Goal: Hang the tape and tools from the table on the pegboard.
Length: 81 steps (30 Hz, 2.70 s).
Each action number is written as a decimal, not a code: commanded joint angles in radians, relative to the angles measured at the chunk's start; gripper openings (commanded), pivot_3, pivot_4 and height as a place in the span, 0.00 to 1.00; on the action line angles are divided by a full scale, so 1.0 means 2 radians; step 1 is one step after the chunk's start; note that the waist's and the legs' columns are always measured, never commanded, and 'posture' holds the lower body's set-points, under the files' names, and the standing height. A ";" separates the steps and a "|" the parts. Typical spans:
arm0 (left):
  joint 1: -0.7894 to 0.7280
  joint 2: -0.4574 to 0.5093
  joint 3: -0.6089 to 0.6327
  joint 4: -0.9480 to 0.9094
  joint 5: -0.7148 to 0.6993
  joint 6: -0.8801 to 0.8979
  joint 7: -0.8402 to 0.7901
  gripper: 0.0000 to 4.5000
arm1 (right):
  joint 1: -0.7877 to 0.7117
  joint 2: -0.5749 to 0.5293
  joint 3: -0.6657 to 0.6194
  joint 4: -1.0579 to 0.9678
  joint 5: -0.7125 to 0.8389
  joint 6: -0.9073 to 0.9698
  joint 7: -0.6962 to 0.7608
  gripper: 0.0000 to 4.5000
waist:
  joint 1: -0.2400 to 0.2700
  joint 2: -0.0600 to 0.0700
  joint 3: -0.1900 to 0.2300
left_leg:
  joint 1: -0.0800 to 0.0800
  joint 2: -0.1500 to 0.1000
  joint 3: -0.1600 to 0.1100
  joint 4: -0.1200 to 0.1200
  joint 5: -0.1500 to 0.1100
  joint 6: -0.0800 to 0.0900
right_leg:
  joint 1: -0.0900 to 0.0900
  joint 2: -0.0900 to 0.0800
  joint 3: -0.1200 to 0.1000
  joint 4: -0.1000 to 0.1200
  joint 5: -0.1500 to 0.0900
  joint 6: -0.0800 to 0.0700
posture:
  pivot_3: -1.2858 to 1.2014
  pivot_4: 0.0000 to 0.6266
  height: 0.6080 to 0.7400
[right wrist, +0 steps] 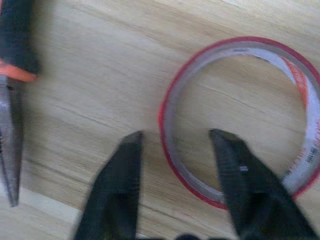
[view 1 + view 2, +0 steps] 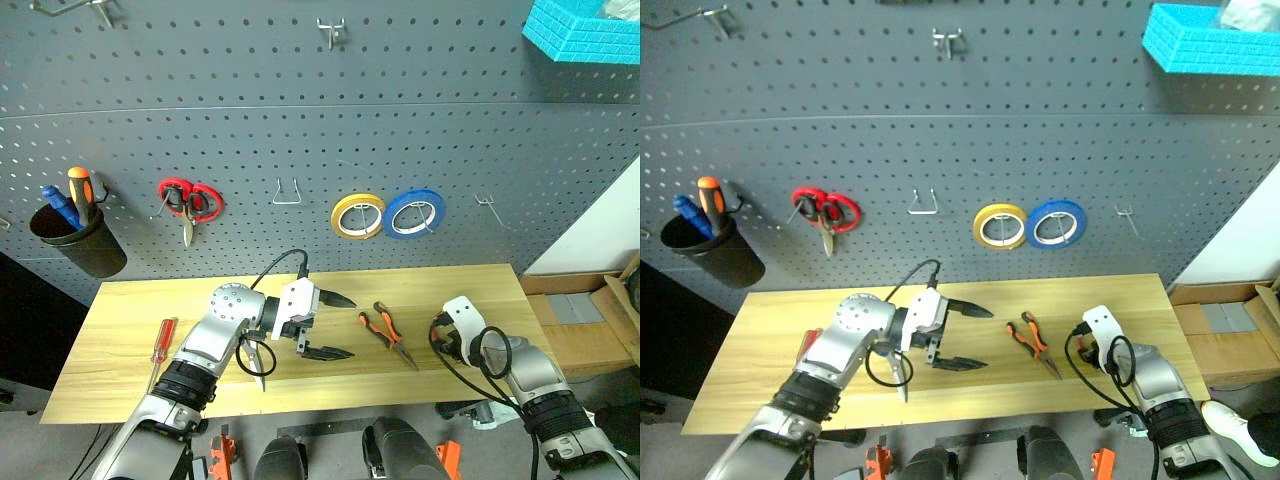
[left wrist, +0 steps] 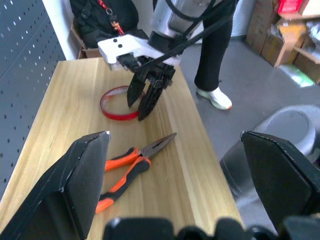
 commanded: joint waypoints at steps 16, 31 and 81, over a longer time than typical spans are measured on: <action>-0.002 0.028 0.014 -0.114 -0.048 0.097 -0.011 1.00 | 0.147 -0.010 -0.053 -0.315 -0.071 -0.007 -0.089 0.01 | -0.002 0.001 0.002 | -0.002 0.000 -0.001 0.005 -0.002 0.003 | 0.000 -0.001 0.002 0.000 0.000 0.006 | 0.45 0.30 1.00; -0.014 0.013 0.014 -0.116 -0.052 0.104 -0.014 1.00 | 0.090 -0.009 -0.098 -0.427 -0.166 -0.088 -0.153 0.01 | -0.002 0.000 0.013 | -0.001 -0.001 0.000 0.006 -0.001 0.002 | 0.000 0.000 0.002 -0.001 0.000 0.006 | 0.45 0.32 1.00; 0.031 0.134 0.077 -0.010 -0.029 -0.018 -0.051 1.00 | 0.082 0.049 -0.019 -0.446 0.060 0.200 -0.081 0.99 | 0.002 0.001 0.025 | -0.002 0.000 -0.003 0.005 -0.002 0.003 | -0.001 -0.001 0.000 -0.001 0.000 0.005 | 0.47 0.35 1.00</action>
